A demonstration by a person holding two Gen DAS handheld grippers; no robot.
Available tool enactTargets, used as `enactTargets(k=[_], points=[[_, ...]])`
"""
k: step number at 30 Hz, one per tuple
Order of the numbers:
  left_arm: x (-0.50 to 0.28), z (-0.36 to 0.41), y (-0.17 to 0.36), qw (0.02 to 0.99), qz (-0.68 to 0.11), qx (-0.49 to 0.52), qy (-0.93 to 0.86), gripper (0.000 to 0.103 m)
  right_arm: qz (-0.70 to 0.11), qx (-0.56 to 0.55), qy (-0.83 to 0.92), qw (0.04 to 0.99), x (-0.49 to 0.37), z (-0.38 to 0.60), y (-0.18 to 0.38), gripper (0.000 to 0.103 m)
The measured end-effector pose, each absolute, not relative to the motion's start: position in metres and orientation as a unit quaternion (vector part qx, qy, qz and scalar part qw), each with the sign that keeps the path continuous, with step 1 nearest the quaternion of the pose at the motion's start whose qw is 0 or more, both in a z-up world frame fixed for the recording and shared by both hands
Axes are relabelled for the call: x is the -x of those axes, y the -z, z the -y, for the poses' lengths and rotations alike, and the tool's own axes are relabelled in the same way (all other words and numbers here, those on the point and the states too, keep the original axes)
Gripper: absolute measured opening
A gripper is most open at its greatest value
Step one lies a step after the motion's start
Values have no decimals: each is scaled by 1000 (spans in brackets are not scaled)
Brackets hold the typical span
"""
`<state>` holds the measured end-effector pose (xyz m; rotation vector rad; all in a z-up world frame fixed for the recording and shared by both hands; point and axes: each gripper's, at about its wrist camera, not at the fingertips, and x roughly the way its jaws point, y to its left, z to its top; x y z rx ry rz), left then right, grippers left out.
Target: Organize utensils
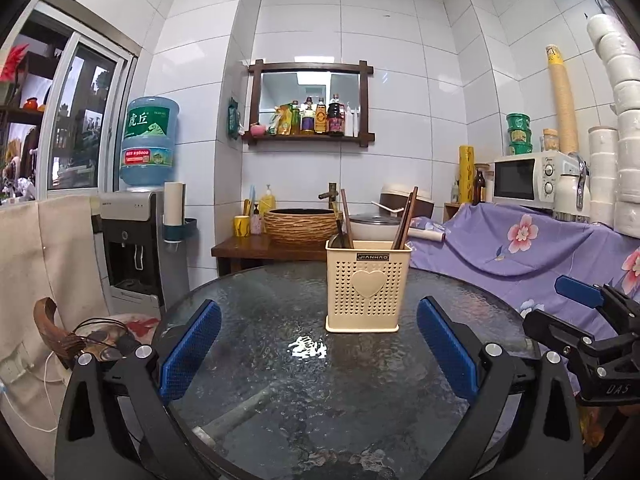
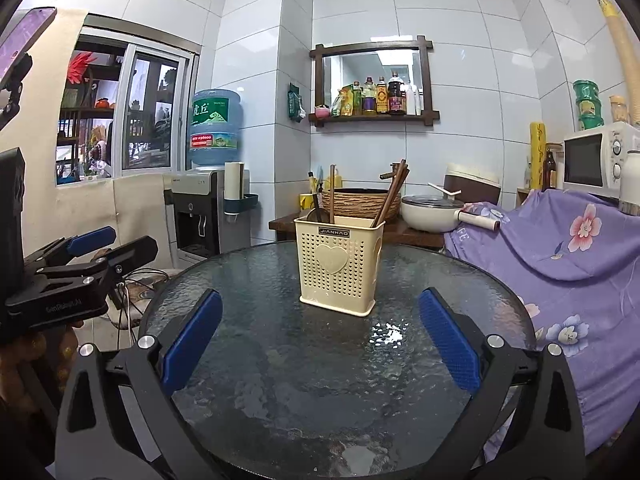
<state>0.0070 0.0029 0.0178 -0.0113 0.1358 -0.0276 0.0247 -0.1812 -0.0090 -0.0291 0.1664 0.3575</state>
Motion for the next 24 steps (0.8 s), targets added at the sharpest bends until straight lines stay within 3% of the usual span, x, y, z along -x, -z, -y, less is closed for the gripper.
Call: enactTargets(k=[24], points=[[-4,3,-18,997,-76,11,13,96,-92,13,-177,980,-29,180,8,97]])
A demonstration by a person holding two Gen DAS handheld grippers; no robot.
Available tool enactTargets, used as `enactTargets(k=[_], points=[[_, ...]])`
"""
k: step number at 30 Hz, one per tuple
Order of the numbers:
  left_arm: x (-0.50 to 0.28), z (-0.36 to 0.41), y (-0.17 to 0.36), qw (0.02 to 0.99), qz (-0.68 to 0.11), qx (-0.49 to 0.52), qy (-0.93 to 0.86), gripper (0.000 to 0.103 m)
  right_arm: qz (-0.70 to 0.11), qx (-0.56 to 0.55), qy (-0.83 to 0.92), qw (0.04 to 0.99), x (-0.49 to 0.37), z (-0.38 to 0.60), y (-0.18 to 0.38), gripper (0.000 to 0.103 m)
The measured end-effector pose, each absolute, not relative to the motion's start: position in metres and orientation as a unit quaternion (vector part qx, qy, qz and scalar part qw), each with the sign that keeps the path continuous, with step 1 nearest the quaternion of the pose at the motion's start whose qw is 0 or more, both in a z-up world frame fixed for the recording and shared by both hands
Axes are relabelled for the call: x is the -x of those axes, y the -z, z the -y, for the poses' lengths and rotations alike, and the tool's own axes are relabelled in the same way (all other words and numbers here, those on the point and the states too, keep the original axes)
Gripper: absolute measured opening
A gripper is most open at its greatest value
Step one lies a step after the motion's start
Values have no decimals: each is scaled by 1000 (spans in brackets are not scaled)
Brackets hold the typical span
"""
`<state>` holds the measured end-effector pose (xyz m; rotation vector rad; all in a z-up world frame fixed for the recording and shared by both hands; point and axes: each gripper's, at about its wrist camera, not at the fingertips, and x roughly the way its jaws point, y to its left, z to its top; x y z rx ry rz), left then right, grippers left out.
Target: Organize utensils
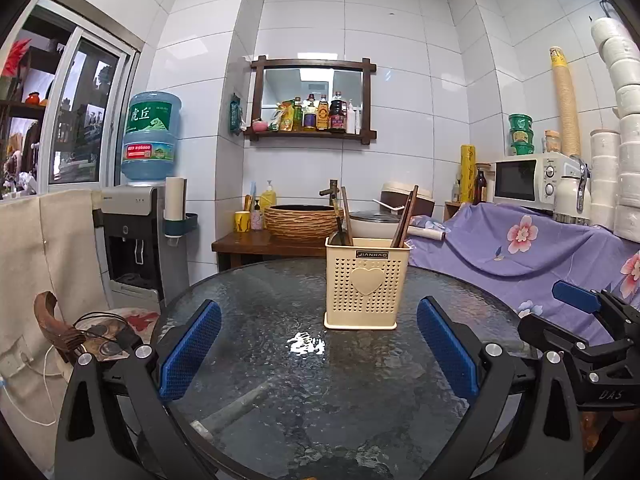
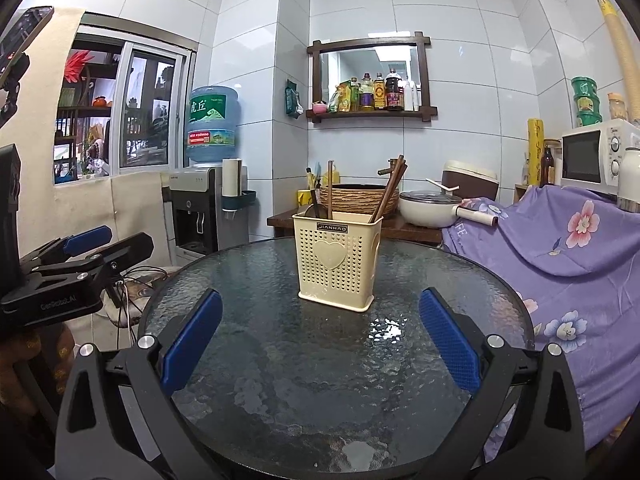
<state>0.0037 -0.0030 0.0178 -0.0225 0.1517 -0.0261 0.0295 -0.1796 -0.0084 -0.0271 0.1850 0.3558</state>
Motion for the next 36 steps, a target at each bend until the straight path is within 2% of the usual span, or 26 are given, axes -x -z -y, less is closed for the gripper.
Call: enactTargets(k=[36], points=[[-6,6,-16,996,-86,15,18,96,-96,16,-180,979,-33,178,14,97]])
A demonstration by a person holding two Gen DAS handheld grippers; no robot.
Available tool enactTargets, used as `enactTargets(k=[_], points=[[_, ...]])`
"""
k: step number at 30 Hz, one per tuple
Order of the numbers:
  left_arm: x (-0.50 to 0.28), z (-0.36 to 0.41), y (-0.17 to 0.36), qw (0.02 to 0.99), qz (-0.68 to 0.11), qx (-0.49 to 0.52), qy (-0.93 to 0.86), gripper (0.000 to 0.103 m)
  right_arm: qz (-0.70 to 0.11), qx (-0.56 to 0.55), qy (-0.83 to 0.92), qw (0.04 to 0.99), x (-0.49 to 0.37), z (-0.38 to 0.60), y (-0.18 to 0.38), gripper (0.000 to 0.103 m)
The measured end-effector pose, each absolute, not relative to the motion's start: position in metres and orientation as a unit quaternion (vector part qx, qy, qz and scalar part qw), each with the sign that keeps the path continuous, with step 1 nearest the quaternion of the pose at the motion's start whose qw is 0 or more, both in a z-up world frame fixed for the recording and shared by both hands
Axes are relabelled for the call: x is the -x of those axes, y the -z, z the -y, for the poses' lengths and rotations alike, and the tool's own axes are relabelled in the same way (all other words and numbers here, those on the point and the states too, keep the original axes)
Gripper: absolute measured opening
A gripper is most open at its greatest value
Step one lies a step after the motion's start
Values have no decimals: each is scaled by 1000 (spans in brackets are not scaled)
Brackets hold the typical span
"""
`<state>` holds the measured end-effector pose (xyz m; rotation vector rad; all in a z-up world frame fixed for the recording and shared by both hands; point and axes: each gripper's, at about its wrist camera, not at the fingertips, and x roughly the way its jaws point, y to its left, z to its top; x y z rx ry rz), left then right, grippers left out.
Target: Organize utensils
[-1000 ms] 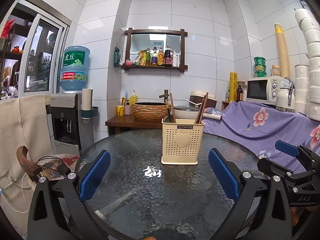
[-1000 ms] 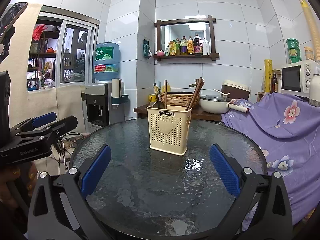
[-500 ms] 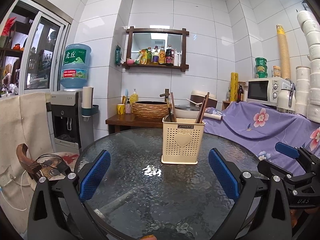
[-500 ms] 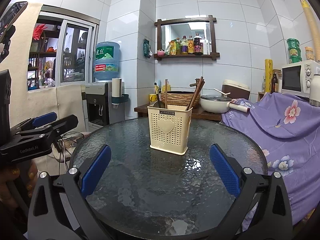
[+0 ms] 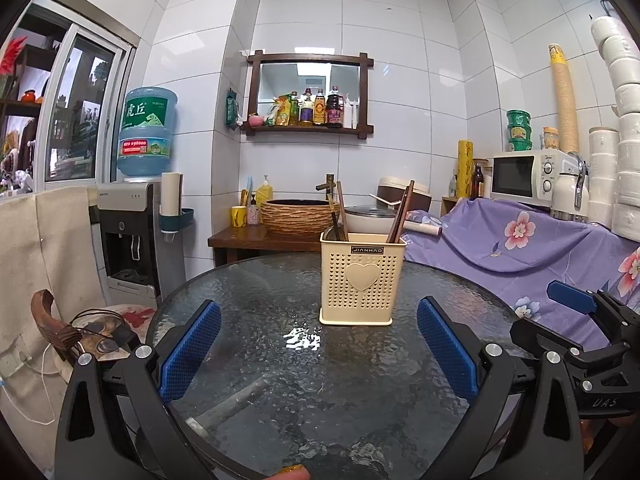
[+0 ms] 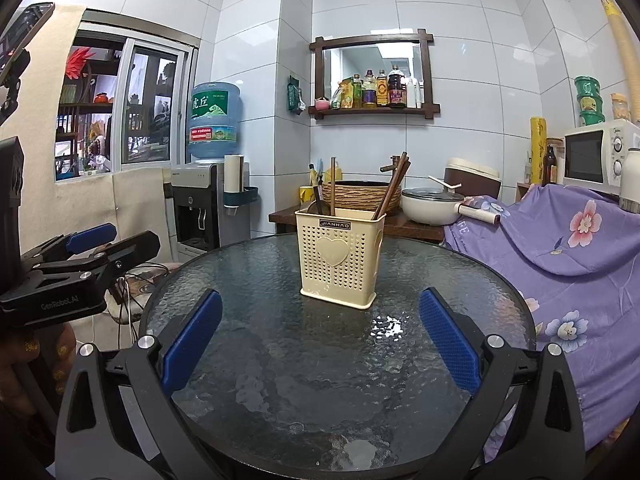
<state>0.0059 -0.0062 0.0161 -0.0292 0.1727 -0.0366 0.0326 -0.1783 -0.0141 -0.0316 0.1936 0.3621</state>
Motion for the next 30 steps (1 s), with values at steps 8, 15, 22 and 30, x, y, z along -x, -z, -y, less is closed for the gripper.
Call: enactTargets(k=[8,15,22,30], points=[[-9,5,-15,995,-94,17,20,96,-101,17,-180,978,-32,179,16,97],[-10,6,-14,995,-98,17,26,96,-105,17,-181,978,-34,180,15,97],[-11,7,-14,994,-102,17,24,97,-106,18,-182,977,-33,180,16,97],[-11,5,-15,994,-105,19,19,96,-107,18,-181,977,-33,180,16,97]])
